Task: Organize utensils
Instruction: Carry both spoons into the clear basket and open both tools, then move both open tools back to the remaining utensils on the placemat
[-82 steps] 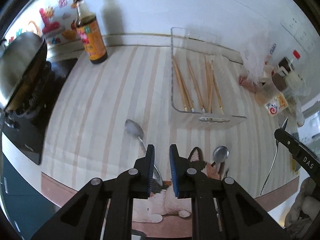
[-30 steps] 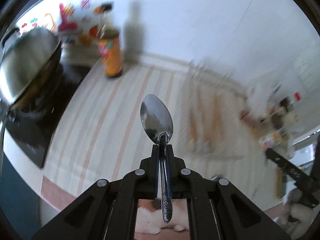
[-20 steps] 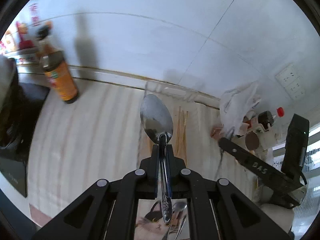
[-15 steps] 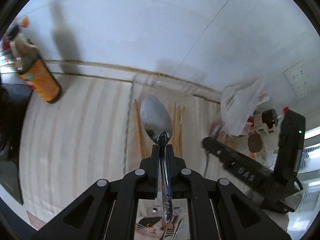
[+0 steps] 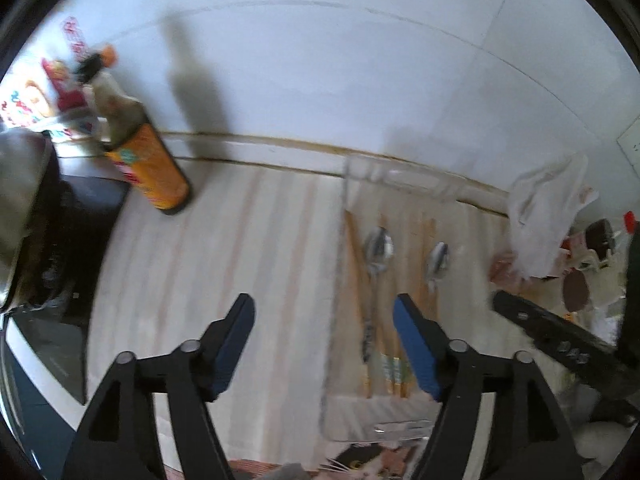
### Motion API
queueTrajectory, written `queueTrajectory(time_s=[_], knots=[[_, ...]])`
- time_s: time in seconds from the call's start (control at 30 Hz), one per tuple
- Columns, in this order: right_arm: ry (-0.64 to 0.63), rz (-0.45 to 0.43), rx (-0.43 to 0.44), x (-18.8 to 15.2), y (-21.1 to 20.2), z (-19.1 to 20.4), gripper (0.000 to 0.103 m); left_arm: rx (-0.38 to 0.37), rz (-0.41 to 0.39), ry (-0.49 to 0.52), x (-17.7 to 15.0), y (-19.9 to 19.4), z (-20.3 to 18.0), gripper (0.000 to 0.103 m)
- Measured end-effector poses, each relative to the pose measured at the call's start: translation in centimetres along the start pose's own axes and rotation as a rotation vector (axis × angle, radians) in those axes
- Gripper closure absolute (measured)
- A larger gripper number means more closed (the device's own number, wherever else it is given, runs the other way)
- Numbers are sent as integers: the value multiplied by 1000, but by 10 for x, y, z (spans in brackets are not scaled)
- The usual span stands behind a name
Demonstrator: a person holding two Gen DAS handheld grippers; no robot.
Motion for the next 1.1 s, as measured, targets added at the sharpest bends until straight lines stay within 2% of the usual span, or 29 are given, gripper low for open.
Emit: queueTrajectory(time_s=[0.03,0.13,0.27,0.4,0.5,0.6,0.77,0.9,1.0,1.1], knots=[[-4,-10,-11,-2,-5,0,57,26,-28,-6,-3,-4,5,14],[0,-42,-44,-16,-18,-8,54,71,-82,-12,-14,-11,17,0],[23,-52,-67,-45,-24,-22,53,125,-76,-8,-38,-5,28,0],[43,-18,-73,-82,-14,-37,53,189,-57,3,-68,6,36,0],[77,57,-78,-123,8,-51,53,251,-38,25,-98,19,45,0],[99,176,-78,-173,39,-54,53,345,-18,47,-131,33,58,0],[118,350,-92,-241,83,-46,53,417,126,46,-190,73,86,0],[111,399,-128,-269,99,-34,53,434,186,14,-217,90,105,0],[39,366,-246,-272,104,-21,52,429,197,-1,-227,94,114,0],[-44,318,-385,-273,108,-10,57,417,197,-2,-229,96,119,0]])
Point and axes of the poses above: each gripper's, at about its wrist camera, not at the fingertips, and y roughly the way its jaws point, z to its left, x to its top, the point moved 8 cm from there along y, roughly the way its jaws point, and after that the axes turned 12 degrees about z, right-handed, at the moved point
